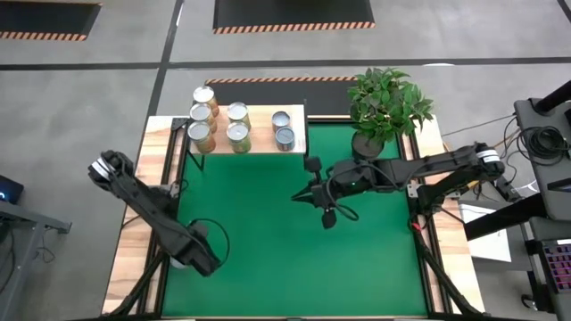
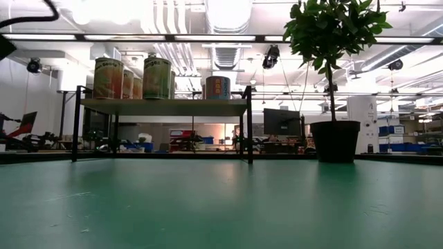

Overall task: Pick and place cans onto a shelf
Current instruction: Put the green can on the shelf

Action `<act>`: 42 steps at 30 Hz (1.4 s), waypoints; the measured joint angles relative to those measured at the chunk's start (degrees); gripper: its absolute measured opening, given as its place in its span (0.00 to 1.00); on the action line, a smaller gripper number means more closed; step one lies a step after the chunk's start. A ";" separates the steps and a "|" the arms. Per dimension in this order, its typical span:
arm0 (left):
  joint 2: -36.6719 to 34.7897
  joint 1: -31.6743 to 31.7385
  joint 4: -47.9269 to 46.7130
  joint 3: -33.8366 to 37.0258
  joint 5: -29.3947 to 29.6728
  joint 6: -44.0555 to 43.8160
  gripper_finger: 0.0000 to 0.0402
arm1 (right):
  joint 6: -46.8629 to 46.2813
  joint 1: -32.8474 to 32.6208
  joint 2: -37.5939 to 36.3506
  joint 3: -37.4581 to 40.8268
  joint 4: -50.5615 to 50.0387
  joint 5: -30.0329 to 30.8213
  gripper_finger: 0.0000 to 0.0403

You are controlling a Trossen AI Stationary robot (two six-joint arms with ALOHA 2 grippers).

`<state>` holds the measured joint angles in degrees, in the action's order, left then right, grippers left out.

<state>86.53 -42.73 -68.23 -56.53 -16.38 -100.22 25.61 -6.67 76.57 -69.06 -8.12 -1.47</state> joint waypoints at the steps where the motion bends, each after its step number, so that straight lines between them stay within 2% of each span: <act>1: 0.69 -0.40 0.20 0.02 -0.39 0.00 0.00 | 0.00 -0.05 0.07 0.02 -0.05 -0.02 0.02; 12: 5.94 -2.48 0.38 0.02 0.15 -1.05 0.00 | 0.93 0.04 0.19 1.46 1.25 0.02 0.02; 19: 9.02 -2.87 3.56 0.00 0.07 0.05 0.00 | 2.63 0.04 0.16 1.73 1.37 0.04 0.02; 23: 9.73 -2.76 6.39 -0.02 2.08 0.31 0.00 | 3.56 0.04 0.16 1.73 1.69 0.02 0.02; 25: 9.58 -2.22 7.27 -0.50 5.24 1.41 0.00 | 3.91 0.04 0.16 1.73 2.08 0.04 0.02; 30: 8.97 0.19 7.56 -6.42 24.15 8.21 0.00 | 4.96 0.04 0.14 1.73 3.13 0.04 0.02; 32: 8.95 1.28 6.82 -9.51 29.16 11.76 0.00 | 5.16 0.04 0.14 1.73 3.06 0.03 0.02; 35: 8.95 2.38 5.18 -12.81 32.37 14.64 0.00 | 5.55 0.04 0.14 1.73 3.04 0.04 0.02; 38: 8.95 2.37 5.27 -14.25 34.66 13.11 0.00 | 6.05 0.04 0.14 1.73 2.89 0.04 0.02; 42: 9.15 2.15 6.18 -13.56 30.14 7.92 0.06 | 6.77 0.06 0.14 1.75 2.86 0.03 0.02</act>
<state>95.69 -40.58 -62.04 -70.10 13.76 -92.30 32.38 -6.61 76.71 -67.31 -5.26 -1.45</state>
